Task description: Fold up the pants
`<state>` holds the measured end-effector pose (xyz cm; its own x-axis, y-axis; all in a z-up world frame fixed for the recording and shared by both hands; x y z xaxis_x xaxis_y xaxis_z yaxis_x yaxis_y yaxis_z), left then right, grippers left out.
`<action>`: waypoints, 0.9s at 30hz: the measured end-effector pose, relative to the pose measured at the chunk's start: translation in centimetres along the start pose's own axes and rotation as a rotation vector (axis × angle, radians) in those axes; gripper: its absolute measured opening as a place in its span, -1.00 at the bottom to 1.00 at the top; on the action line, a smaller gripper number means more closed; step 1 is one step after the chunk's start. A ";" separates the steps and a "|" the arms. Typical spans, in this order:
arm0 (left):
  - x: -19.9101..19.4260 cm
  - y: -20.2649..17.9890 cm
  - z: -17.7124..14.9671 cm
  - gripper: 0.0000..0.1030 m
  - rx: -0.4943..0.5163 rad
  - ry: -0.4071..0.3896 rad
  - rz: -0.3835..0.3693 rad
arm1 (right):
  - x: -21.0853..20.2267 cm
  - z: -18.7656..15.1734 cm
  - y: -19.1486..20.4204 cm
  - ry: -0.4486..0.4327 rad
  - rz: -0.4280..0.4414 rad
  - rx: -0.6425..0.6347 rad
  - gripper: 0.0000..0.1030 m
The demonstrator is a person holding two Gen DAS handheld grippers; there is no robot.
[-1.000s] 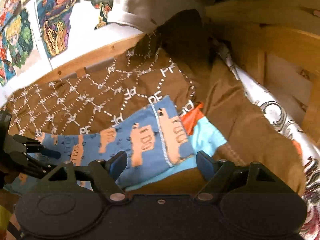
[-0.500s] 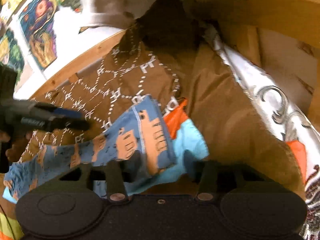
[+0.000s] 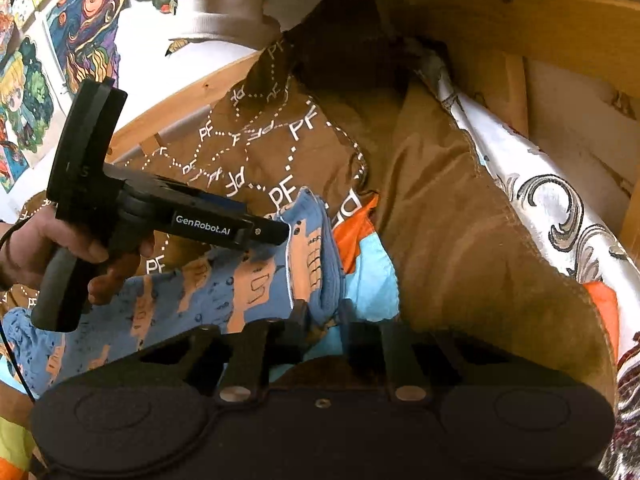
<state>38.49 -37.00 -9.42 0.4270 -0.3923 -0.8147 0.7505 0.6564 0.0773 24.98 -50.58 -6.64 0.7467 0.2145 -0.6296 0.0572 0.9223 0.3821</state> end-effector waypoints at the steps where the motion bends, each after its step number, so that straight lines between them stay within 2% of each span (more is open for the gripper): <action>1: -0.3 0.3 0.1 0.42 -0.025 0.006 -0.001 | -0.1 0.0 0.1 -0.009 -0.006 -0.002 -0.71; 5: -2.5 0.6 0.0 0.42 -0.134 0.025 -0.060 | -0.7 -0.2 1.4 -0.067 -0.060 -0.102 -0.72; 9: -4.0 0.0 0.2 0.42 -0.219 0.083 -0.131 | -1.5 -1.2 4.4 -0.144 -0.148 -0.321 -0.72; 13: -4.7 -0.7 1.3 0.42 -0.314 0.095 -0.209 | -1.4 -2.5 7.3 -0.176 -0.184 -0.522 -0.73; 16: -5.3 -0.9 1.7 0.42 -0.329 0.107 -0.208 | -1.1 -3.2 8.5 -0.189 -0.203 -0.618 -0.73; 19: -4.7 -1.4 1.8 0.40 -0.333 0.127 -0.143 | -1.0 -3.8 9.3 -0.193 -0.225 -0.691 -0.73; 21: -4.4 -1.6 1.5 0.39 -0.347 0.145 -0.125 | -0.9 -4.2 9.7 -0.197 -0.238 -0.730 -0.73; 23: -4.1 -1.7 1.3 0.39 -0.363 0.174 -0.125 | -0.9 -4.3 10.0 -0.198 -0.242 -0.752 -0.73; 27: -4.1 -2.0 1.4 0.40 -0.403 0.182 -0.155 | -0.6 -4.7 10.4 -0.192 -0.250 -0.795 -0.73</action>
<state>35.92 -37.64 -5.41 0.2035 -0.4096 -0.8893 0.5275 0.8110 -0.2528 21.95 -39.56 -5.46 0.8773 -0.0172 -0.4796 -0.1933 0.9020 -0.3859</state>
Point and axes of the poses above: each gripper's, at about its wrist camera, not at the fingertips, and x roughly the way its jaws point, y to its left, z to its top, the point moved 9 cm from there along x, roughly the way its jaws point, and after that the axes turned 5 degrees about x, right-handed, at the moved point
